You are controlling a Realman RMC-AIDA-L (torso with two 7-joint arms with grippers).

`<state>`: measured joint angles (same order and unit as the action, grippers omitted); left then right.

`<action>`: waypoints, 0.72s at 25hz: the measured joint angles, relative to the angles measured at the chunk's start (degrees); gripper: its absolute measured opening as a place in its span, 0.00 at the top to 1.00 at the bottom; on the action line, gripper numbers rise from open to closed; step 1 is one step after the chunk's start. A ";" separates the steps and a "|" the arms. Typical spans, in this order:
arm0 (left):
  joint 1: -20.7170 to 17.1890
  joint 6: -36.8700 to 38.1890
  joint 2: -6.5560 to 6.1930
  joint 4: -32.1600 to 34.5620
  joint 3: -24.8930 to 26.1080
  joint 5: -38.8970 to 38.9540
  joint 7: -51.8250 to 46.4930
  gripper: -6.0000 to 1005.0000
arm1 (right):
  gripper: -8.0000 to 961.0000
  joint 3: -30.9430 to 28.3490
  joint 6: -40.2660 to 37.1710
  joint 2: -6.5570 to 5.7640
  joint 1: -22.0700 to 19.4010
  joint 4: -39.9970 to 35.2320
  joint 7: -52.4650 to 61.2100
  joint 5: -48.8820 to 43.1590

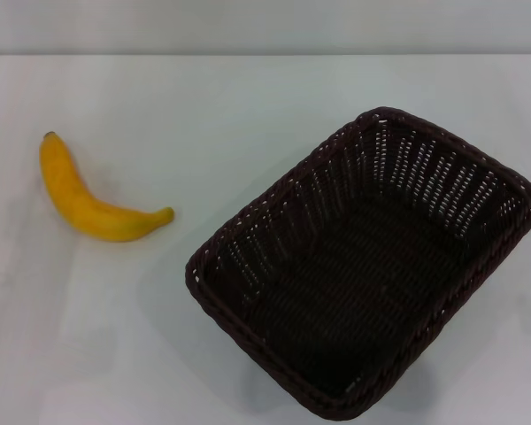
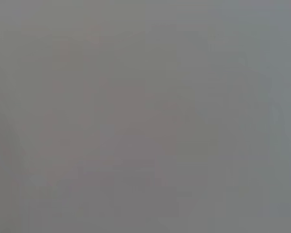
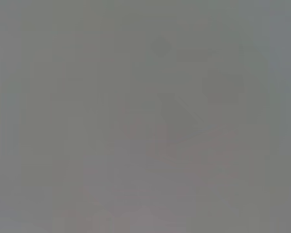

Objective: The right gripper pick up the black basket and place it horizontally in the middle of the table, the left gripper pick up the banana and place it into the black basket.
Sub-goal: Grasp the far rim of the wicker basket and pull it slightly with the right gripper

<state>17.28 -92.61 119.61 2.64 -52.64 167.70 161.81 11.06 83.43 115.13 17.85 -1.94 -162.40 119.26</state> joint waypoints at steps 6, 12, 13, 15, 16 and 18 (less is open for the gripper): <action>-0.17 -0.08 -0.05 -0.44 -0.18 -0.10 0.00 0.12 | 0.09 0.02 0.65 0.00 -0.30 -0.11 0.00 0.01; -0.40 0.04 0.01 -0.45 -0.08 -0.02 0.00 0.12 | 0.10 0.02 0.73 0.00 -0.46 -0.28 -0.01 -0.07; -0.43 0.11 -0.03 -0.44 -0.17 -0.06 0.00 0.12 | 0.10 0.02 0.74 0.00 -0.51 -0.28 -0.01 -0.06; -0.37 0.14 -0.11 -0.45 -0.36 -0.24 0.00 0.12 | 0.10 0.03 0.78 0.00 -0.57 -0.25 -0.09 -0.05; -0.31 0.14 -0.13 -0.45 -0.42 -0.28 0.00 0.12 | 0.10 0.14 0.92 0.00 -0.58 -0.25 -0.20 -0.11; -0.18 0.13 -0.15 -0.43 -0.45 -0.36 0.00 0.12 | 0.10 0.62 1.90 0.00 -0.59 -0.37 -0.41 -0.45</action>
<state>17.09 -92.48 119.47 2.21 -53.09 167.34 161.81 11.68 85.34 115.13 17.26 -2.31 -162.80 118.81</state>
